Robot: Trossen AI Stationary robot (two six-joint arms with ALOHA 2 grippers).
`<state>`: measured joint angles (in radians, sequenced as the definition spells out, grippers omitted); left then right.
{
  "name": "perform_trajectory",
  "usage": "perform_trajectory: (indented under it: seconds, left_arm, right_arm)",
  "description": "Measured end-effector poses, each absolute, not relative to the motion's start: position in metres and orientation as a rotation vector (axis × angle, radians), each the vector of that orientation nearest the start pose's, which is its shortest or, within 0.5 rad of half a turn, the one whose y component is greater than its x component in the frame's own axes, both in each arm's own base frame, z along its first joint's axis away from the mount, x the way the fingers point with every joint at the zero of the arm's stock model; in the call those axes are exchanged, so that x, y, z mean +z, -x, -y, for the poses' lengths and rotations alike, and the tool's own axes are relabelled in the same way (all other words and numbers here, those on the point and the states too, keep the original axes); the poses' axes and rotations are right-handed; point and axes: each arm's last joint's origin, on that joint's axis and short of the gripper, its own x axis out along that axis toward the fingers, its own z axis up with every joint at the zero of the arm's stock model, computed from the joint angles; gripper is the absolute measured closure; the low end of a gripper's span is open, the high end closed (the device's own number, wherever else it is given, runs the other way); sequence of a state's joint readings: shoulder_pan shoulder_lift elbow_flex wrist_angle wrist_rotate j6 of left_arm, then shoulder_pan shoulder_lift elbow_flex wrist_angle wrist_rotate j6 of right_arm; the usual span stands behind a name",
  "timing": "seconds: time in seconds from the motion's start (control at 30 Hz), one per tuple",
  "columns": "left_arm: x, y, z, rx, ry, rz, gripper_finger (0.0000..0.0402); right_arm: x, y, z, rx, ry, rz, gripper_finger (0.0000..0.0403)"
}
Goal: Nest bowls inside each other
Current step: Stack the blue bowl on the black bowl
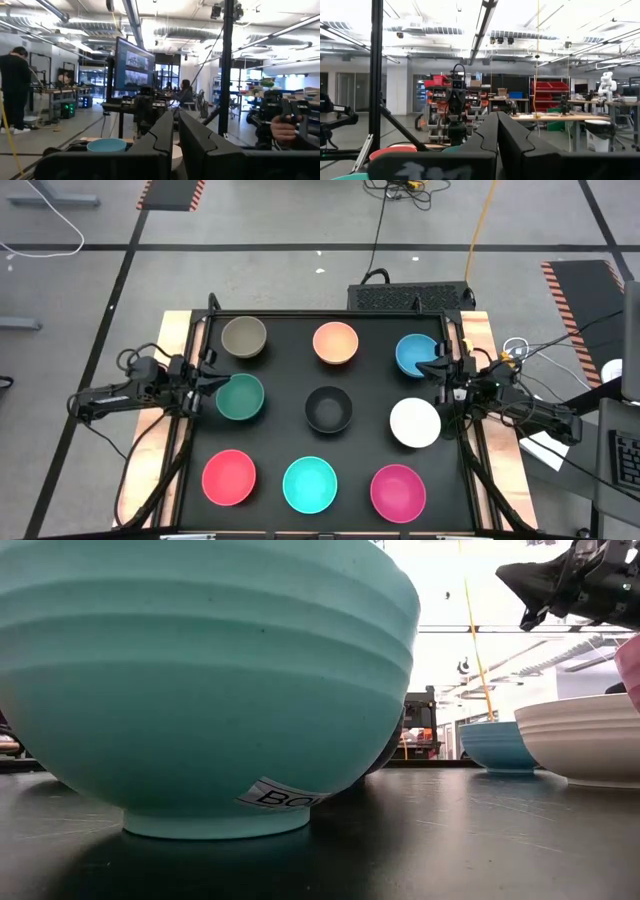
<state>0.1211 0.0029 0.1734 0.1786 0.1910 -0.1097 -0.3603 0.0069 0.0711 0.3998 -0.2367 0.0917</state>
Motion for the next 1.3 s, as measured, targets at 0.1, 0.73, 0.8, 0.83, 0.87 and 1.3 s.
perform_trajectory:
  seconds: [0.1, 0.73, 0.8, 0.83, 0.87, 1.3]
  left_arm:
    - [0.237, -0.078, -0.005, -0.067, 0.077, 0.335, 0.0371]
    - [0.267, -0.061, -0.010, 0.150, 0.055, 0.180, 0.0370]
    - [0.267, -0.062, -0.010, 0.171, 0.063, 0.174, 0.0370]
    - [0.266, -0.063, -0.011, 0.178, 0.062, 0.165, 0.0370]
    - [0.265, -0.064, -0.011, 0.191, 0.056, 0.158, 0.0370]
    - [0.263, -0.069, -0.013, 0.222, 0.064, 0.120, 0.0370]
  right_arm:
    - [0.224, -0.080, 0.023, -0.100, 0.045, 0.448, 0.0403]
    - [0.267, -0.070, 0.030, -0.461, -0.041, 0.075, 0.0403]
    - [0.268, -0.071, 0.034, -0.583, -0.102, -0.022, 0.0403]
    - [0.269, -0.072, 0.036, -0.634, -0.124, -0.066, 0.0403]
    - [0.270, -0.074, 0.037, -0.678, -0.143, -0.104, 0.0403]
    - [0.293, -0.100, 0.066, -0.923, -0.308, -0.528, 0.0403]
